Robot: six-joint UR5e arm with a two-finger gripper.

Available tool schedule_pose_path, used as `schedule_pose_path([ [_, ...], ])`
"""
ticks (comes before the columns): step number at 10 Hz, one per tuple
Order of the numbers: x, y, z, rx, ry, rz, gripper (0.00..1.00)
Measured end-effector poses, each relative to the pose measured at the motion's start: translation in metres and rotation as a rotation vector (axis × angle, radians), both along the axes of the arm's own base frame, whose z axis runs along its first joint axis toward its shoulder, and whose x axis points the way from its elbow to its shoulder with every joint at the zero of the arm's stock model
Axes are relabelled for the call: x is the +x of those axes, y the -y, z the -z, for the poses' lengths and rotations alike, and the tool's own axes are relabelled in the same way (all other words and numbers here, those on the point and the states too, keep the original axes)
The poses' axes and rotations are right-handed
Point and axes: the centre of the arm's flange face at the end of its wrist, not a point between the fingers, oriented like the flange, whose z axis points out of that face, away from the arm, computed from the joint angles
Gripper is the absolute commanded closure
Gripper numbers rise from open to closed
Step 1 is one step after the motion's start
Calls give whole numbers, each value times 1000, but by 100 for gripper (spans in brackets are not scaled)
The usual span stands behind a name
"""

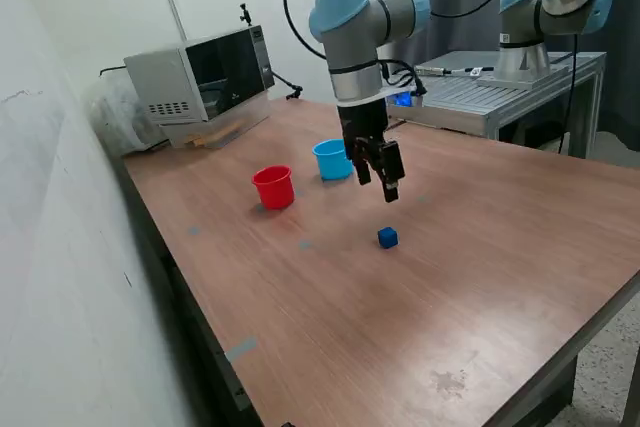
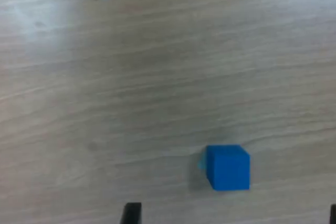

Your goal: Place red objects in the red bin, and blue objects in the blue bin.

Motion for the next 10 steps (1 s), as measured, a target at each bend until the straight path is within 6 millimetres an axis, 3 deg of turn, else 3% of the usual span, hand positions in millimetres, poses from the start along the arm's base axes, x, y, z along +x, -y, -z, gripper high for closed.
schedule_pose_path([
  [3,-4,3,49,2,33,10,0],
  [7,-8,24,64,2,24,-14,0],
  [8,-9,27,66,2,23,-18,100],
  [10,-10,30,67,3,20,-21,100],
])
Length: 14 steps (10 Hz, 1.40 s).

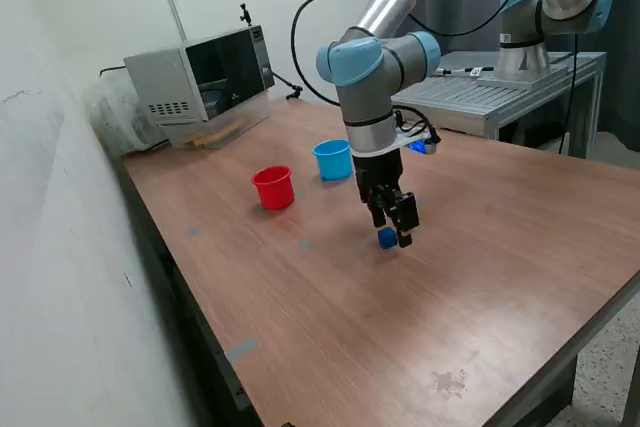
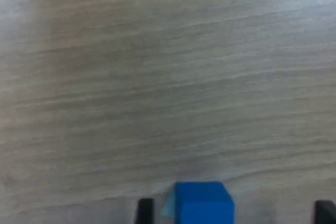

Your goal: Place red objects in the red bin, and blue objects in the blue bin.

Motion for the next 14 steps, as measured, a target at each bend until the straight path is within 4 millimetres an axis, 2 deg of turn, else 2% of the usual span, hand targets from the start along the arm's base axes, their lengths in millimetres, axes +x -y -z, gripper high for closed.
schedule_pose_path([
  [6,-5,-4,-3,13,-8,3,100],
  [7,-7,-10,-14,12,-19,9,100],
  [9,-8,-34,-67,42,-62,36,100],
  [11,3,-60,-111,81,-71,63,100],
  [12,12,-76,-126,99,-68,82,100],
  [14,33,-125,-143,159,-38,137,100],
])
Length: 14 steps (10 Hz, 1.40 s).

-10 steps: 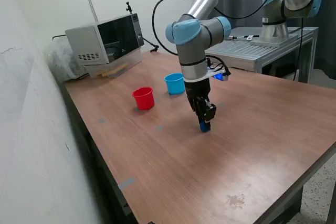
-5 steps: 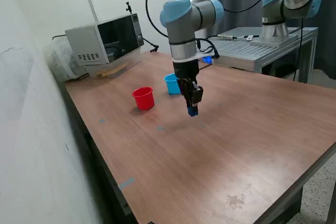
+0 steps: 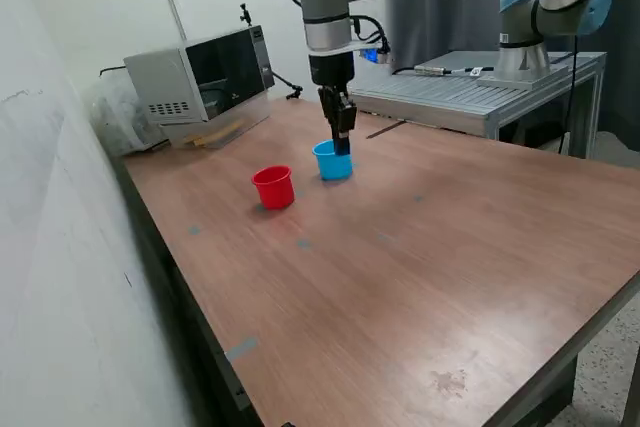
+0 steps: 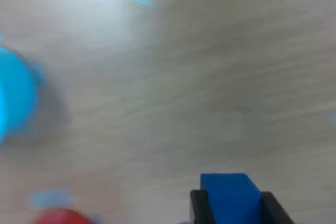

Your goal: Place red objects in the red bin, and blue objects in the blue bin.

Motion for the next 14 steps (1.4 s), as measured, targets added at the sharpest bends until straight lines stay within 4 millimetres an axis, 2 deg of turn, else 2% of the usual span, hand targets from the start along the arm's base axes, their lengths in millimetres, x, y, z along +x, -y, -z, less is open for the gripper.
schedule_pose_path([
  [3,39,-91,-5,53,73,116,100],
  [6,63,-152,7,83,124,200,100],
  [7,67,-166,10,83,131,221,100],
  [9,70,-180,14,82,128,235,100],
  [12,72,-179,24,76,124,223,100],
  [13,72,-177,26,75,122,219,0],
  [14,72,-175,27,74,121,217,0],
])
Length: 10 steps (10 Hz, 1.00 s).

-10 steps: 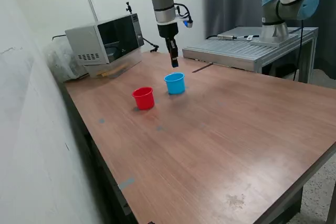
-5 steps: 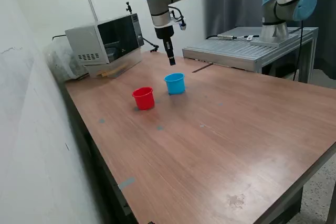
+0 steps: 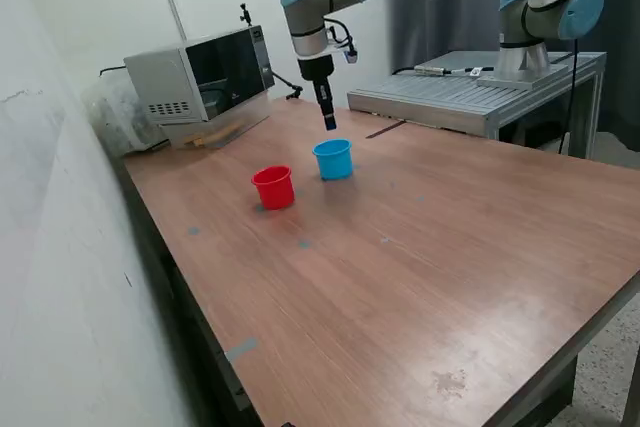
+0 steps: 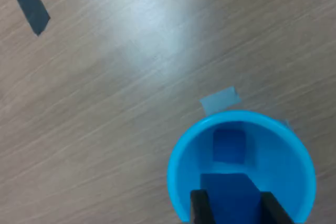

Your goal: Place red objects in the red bin, and blue objects in the blue bin.

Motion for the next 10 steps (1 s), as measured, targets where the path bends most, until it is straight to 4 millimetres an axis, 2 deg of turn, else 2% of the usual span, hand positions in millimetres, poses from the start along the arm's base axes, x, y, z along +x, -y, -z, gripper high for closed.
schedule_pose_path([
  [5,3,6,-1,-9,9,-38,0],
  [6,10,19,-10,-8,5,-61,0],
  [8,36,64,-52,-24,-14,-132,0],
  [10,69,111,-95,-78,-2,-193,0],
])
